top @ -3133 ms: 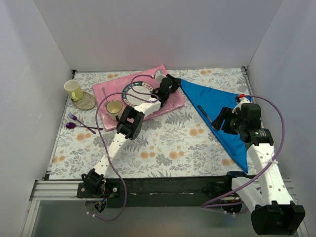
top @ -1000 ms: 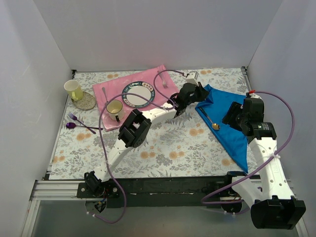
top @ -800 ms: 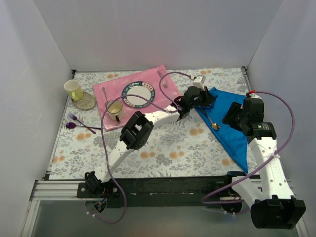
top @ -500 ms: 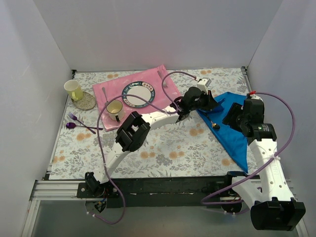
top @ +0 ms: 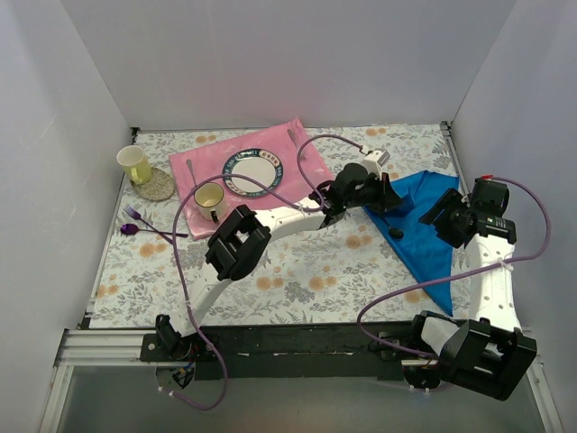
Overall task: Fold the napkin, place the utensils inside, and roll it up
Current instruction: Fold the napkin
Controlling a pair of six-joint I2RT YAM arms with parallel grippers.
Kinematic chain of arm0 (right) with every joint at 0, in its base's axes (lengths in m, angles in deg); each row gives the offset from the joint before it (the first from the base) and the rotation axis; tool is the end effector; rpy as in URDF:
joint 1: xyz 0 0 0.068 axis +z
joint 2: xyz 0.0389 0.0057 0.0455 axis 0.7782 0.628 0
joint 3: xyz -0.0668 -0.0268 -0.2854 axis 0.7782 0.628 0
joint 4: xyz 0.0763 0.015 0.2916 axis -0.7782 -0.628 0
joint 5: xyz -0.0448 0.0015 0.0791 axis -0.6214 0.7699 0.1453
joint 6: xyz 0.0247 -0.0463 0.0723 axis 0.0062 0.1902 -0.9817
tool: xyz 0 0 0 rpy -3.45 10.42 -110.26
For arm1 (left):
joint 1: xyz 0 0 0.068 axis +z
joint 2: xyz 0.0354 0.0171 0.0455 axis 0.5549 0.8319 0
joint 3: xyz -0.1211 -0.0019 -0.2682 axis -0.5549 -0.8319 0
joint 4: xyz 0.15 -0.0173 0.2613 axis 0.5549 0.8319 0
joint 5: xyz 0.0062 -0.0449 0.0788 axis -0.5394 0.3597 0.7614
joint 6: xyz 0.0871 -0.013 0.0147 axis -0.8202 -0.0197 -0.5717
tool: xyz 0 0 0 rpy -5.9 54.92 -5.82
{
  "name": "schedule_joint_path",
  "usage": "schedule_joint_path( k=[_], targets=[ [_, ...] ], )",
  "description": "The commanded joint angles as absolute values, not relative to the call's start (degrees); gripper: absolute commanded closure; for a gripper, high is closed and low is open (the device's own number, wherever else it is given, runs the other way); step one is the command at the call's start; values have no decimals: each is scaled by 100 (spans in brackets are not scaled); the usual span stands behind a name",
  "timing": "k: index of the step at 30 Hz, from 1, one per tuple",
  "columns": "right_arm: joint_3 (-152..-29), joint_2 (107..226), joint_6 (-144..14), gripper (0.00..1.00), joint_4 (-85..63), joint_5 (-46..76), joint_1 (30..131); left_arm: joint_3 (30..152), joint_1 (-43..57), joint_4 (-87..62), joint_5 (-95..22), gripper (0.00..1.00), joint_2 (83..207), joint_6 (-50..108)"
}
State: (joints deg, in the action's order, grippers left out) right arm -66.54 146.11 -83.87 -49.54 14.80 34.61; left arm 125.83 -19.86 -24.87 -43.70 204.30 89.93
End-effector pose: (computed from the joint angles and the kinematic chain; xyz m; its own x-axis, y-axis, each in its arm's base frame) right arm 0.2668 -0.0679 0.2666 -0.5534 0.6095 -0.5677 0.4804 0.7904 0.3803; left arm 0.3693 -0.5362 0.2031 -0.9270 -0.2884 -0.2396 0.1556 0.2855 -0.9456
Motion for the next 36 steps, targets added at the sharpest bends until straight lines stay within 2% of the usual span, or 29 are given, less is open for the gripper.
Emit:
schedule_joint_path(
  k=[1, 9, 11, 12, 15, 18, 25, 28, 31, 32, 36],
  targets=[
    [-6614, 14484, -8321, 30, -4725, 1883, 3448, 12610, -2175, -2736, -4343, 100, 20276, 9166],
    [-6587, 14597, -8206, 29, -4725, 1559, 3440, 12356, -2308, -2834, -4351, 99, 20382, 9219],
    [-6649, 14702, -8171, 28, -4742, 1523, 3405, 12232, -2308, -2729, -4473, 86, 20312, 9140],
    [-6658, 14729, -8171, 27, -4751, 1479, 3378, 12232, -2308, -2606, -4492, 65, 20268, 9070],
    [-6623, 14800, -8171, 25, -4734, 1435, 3299, 12154, -2299, -2052, -4509, 43, 20014, 8807],
    [-6483, 14844, -8084, 23, -4611, 1618, 3211, 11872, -2238, -1841, -4588, 36, 19497, 8753],
    [-5947, 15334, -7653, 23, -4163, 2673, 3202, 11626, -1807, -648, -5011, 33, 18380, 9263],
    [-5762, 15625, -7652, 23, -4101, 2902, 3211, 11581, -1439, -260, -5298, 33, 18281, 9438],
    [-5578, 15784, -7766, 27, -3996, 2999, 3211, 11503, -1008, -293, -6018, 37, 18395, 9886],
    [-5499, 15776, -7854, 32, -3961, 3034, 3202, 11468, -963, -311, -6073, 39, 18395, 9861],
    [-5182, 15609, -8258, 40, -3846, 2623, 3202, 11230, -937, -320, -5995, 39, 18246, 9685]
  ],
)
